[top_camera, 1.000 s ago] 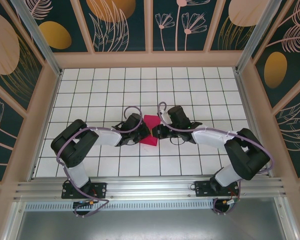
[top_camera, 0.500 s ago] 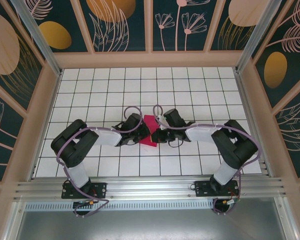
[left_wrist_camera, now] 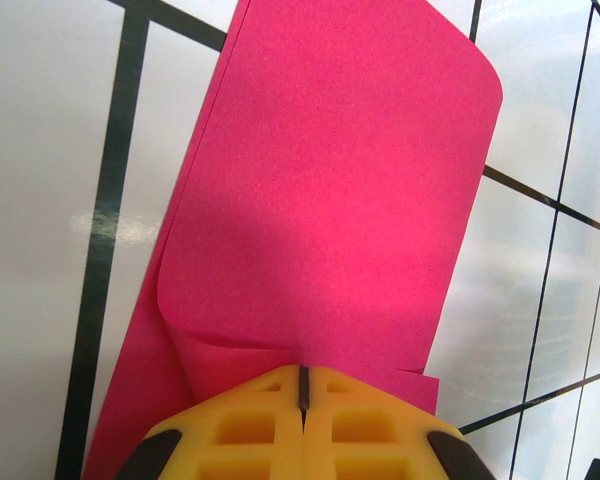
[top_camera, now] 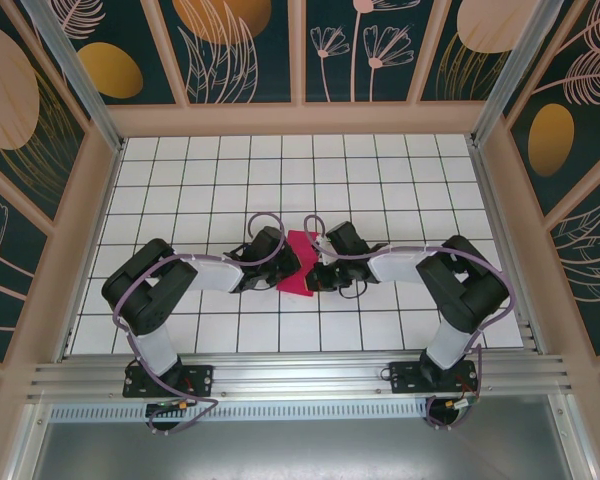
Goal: Fold a paper plane with a square sheet of paper (pick it up from the middle)
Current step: Fold the triangle a second time at the center of the table.
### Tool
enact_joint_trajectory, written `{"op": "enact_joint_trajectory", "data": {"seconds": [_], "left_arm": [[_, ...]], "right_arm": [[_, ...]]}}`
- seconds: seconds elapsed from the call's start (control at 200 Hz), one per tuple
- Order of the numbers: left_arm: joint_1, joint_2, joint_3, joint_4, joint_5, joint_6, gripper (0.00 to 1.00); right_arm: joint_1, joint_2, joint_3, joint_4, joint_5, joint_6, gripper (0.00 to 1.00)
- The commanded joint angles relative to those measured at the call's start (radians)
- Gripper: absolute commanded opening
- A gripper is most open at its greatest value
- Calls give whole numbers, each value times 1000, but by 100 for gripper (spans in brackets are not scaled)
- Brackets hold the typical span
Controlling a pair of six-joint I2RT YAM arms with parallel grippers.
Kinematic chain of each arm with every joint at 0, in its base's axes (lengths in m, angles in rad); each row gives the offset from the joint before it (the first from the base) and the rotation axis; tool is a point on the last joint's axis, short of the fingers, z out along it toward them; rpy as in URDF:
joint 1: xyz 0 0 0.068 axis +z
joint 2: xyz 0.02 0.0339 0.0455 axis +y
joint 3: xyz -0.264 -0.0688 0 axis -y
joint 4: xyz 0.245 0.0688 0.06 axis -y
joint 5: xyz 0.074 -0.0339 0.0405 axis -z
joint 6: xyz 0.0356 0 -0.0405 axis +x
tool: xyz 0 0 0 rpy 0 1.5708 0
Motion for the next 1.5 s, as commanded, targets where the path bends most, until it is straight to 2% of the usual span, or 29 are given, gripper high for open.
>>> {"op": "enact_joint_trajectory", "data": {"seconds": [0.0, 0.44, 0.821, 1.011, 1.331, 1.496], "left_arm": [[1, 25, -25, -60, -28, 15, 5], [1, 25, -30, -54, -25, 15, 5], [2, 25, -36, -42, -25, 13, 4], [2, 25, -44, -36, -25, 10, 4], [2, 21, -45, -34, -23, 13, 4], [2, 23, -45, -34, -22, 15, 4]], "right_arm": [[6, 20, -14, -52, 19, -23, 8], [7, -94, -3, -39, -52, 24, 10], [12, 27, -49, -14, -117, 57, 11], [14, 42, -70, -45, -78, 57, 11], [13, -80, 19, -79, -88, 68, 11], [12, -47, 57, -46, -81, 99, 11]]}}
